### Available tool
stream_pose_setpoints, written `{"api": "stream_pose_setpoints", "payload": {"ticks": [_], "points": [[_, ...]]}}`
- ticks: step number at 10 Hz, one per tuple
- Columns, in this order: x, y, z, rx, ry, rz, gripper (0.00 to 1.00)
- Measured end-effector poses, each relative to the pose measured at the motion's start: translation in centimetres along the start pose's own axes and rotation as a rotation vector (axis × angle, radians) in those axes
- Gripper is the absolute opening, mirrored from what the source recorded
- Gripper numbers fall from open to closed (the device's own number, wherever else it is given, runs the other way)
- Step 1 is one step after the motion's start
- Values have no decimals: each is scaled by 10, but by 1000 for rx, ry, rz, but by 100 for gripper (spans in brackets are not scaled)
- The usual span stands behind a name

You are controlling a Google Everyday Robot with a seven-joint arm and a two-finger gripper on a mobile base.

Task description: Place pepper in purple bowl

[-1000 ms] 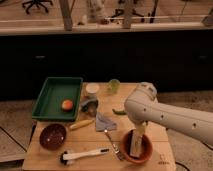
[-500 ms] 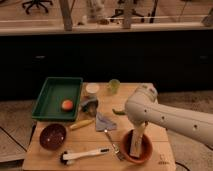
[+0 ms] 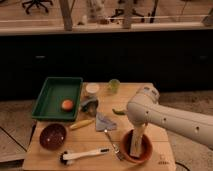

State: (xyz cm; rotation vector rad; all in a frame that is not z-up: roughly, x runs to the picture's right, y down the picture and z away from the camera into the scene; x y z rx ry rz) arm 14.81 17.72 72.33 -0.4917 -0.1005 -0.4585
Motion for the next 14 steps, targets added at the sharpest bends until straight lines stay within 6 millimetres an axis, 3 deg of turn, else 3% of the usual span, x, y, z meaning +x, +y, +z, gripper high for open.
{"api": "stream_pose_setpoints", "payload": {"ticks": [4,8,10,14], "points": [[21,-17,-4,29,-55,89,80],[48,-64,0,34,-87,168,80],[52,-85,7,34,-82,187,80],[67,-100,45,-9,-64,244,80]]}}
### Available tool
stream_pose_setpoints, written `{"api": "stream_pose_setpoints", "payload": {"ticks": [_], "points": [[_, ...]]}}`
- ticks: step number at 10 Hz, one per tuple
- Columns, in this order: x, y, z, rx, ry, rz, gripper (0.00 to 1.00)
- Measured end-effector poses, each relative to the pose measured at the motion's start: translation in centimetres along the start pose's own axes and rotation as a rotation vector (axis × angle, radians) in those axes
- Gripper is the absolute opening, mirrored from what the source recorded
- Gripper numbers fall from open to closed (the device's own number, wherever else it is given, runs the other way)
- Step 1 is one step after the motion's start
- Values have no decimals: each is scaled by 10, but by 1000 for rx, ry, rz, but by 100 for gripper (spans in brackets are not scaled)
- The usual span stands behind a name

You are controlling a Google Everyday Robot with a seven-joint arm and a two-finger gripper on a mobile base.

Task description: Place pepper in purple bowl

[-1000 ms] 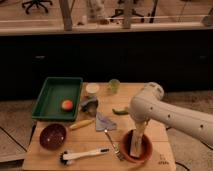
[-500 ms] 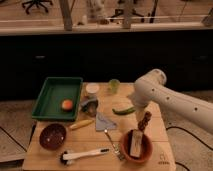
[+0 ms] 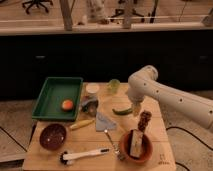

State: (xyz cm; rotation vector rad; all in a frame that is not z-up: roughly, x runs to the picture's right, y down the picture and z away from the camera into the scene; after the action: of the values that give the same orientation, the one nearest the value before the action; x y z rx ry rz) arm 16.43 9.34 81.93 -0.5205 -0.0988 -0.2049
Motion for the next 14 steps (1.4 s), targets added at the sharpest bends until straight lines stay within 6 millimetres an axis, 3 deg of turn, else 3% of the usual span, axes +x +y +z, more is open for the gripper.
{"api": "stream_pose_setpoints", "payload": {"ticks": [4,9,10,14], "points": [[20,2,42,-70,-3,61,80],[6,14,90,-158,-29,54,78],[3,16,94,-166,-33,49,73],[-4,22,105,-181,-40,37,31]]}}
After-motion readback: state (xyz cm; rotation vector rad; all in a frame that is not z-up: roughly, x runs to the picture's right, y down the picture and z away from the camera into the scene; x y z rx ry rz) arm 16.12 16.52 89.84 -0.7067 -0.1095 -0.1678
